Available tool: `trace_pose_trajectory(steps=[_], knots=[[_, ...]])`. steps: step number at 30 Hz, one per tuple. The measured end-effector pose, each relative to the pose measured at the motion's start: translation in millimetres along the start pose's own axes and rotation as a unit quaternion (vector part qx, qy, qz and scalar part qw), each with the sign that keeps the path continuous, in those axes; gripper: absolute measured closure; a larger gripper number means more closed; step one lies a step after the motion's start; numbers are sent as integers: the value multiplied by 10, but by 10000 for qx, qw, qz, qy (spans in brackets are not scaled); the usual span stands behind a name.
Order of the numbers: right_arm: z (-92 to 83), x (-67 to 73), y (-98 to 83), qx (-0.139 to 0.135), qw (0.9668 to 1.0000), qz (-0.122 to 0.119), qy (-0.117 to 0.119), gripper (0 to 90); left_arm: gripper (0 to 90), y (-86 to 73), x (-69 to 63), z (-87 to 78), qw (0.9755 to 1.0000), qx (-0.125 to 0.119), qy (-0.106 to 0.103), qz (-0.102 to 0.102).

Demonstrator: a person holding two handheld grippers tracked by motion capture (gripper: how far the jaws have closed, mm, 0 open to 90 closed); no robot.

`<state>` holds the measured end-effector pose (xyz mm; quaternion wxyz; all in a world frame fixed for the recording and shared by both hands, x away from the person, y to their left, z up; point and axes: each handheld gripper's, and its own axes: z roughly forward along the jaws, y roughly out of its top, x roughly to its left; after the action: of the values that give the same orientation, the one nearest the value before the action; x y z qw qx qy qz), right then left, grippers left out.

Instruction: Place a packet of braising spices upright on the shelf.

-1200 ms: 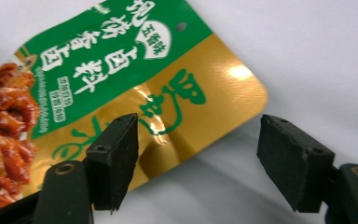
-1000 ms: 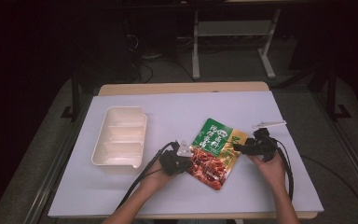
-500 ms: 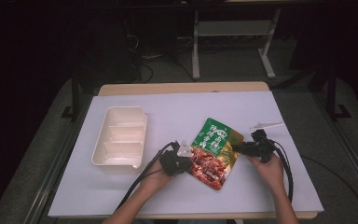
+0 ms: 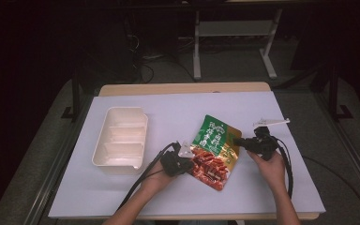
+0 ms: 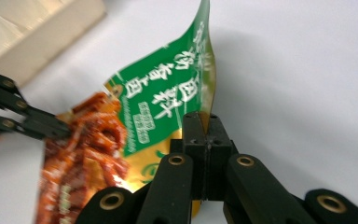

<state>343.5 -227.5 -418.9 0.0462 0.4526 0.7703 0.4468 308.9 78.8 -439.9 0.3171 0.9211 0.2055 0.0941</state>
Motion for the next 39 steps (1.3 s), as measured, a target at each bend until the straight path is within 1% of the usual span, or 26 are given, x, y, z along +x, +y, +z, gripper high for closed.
trace_pose_trajectory(steps=[1,4,6,7,8,10,11,15,16,17,24,25,27,30,31,32,35,37,39], knots=[[10,16,8,-35,10000,-31,12,897,900,0,-1,0,10000,-1,6,7],[92,2,-18,116,9999,4,59,882,900,2,-5,0,10000,-2,20,21],[131,-37,-48,84,9999,74,120,837,900,2,-5,0,10000,-1,19,25],[144,-58,-59,101,9998,123,133,801,900,1,-5,0,10000,-2,20,26],[158,-77,-70,152,9997,157,114,790,900,1,-5,0,10000,-4,19,25],[178,-106,-96,146,9996,187,137,774,900,0,-9,1,10000,-6,11,0],[189,-116,-112,177,9994,242,144,763,900,0,-9,1,10000,-5,12,1],[233,-141,-140,270,9992,253,162,737,900,1,-8,1,10000,-7,26,30],[249,-140,-147,331,9989,300,162,732,900,1,-7,-1,10000,3,26,43],[256,-136,-149,365,9986,341,171,730,900,1,-8,0,10000,6,32,50],[331,-118,-162,439,9984,303,174,724,900,1,-14,2,10000,-8,45,41],[347,-111,-164,448,9982,345,173,725,900,1,-13,2,10000,-12,44,40],[376,-106,-170,486,9981,349,148,732,900,1,-14,3,10000,-14,44,38],[397,-88,-168,455,9982,349,175,742,900,1,-12,3,10000,-16,38,38],[404,-86,-169,456,9985,260,155,744,900,2,-9,1,10000,-4,35,47],[409,-73,-167,454,9984,280,162,747,900,1,-11,4,10000,-21,39,38],[419,-64,-167,433,9987,236,156,763,900,1,-13,5,10000,-24,46,39],[428,-52,-166,433,9987,232,117,781,900,0,-14,6,10000,-32,48,35],[434,-42,-164,408,9990,179,70,808,900,-1,-13,6,10000,-34,44,32]])
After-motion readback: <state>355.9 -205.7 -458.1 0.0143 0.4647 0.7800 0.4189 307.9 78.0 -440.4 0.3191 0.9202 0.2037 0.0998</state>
